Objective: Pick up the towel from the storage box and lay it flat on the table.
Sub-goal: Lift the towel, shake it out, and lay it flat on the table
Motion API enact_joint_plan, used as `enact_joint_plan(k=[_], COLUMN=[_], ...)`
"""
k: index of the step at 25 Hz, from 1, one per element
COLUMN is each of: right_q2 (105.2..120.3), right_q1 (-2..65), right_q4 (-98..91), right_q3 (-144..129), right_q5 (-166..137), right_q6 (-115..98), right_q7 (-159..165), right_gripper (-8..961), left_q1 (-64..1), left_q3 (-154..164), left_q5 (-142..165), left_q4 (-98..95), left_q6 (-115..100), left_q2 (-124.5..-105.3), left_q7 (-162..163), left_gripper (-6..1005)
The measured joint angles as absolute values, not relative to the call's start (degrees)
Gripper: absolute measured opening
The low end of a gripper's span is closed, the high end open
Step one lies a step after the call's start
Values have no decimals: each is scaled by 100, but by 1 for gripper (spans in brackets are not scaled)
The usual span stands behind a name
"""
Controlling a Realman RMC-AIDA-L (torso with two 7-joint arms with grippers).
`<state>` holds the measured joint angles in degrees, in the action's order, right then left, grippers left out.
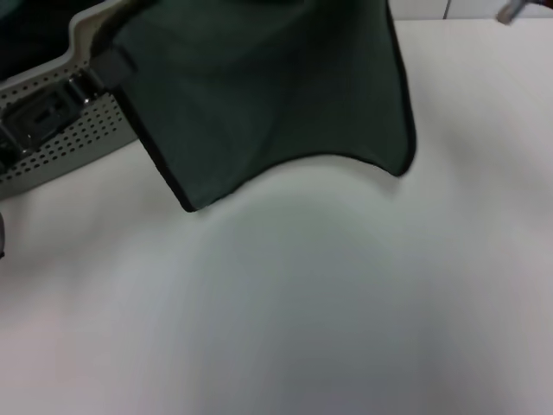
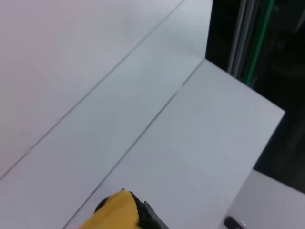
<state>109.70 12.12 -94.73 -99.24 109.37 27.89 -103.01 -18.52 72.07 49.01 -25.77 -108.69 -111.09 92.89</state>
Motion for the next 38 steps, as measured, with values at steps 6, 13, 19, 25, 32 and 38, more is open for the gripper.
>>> enact_joint_plan(k=[6, 13, 19, 25, 32, 38], right_q2=[11399, 11465, 11553, 11542, 11532, 11511], right_q1=[1182, 1913, 1832, 1158, 555, 941], right_q4=[-9446, -9347, -9622, -9802, -9134, -7003], right_q3=[-8626, -7228, -6913, -6730, -6549, -6435], right_q5=[9238, 7747, 7740, 8936, 9908, 9651], right_q6=[4349, 6264, 7511, 8404, 9396, 9336], right_q7=[-8521, -6541, -6126, -6103, -6175, -6956], right_gripper=[4, 4, 4, 4, 3, 3], left_q1=[-1979, -2048, -1827, -1519, -1262, -2046], left_q3=[7202, 7086, 7046, 7074, 7133, 6618], left_q5=[5146, 5605, 5996, 6016, 6103, 7014], left_q4=[-2669, -3035, -3653, -4203, -4174, -2392], left_q6=[-10821, -10820, -11099, -11559, -11621, -11131], left_q2=[-10931, -10825, -10883, -11047, -11297, -11457], left_q7=[9429, 9742, 9966, 10315, 10641, 9980], left_gripper=[19, 21, 22, 23, 25, 26])
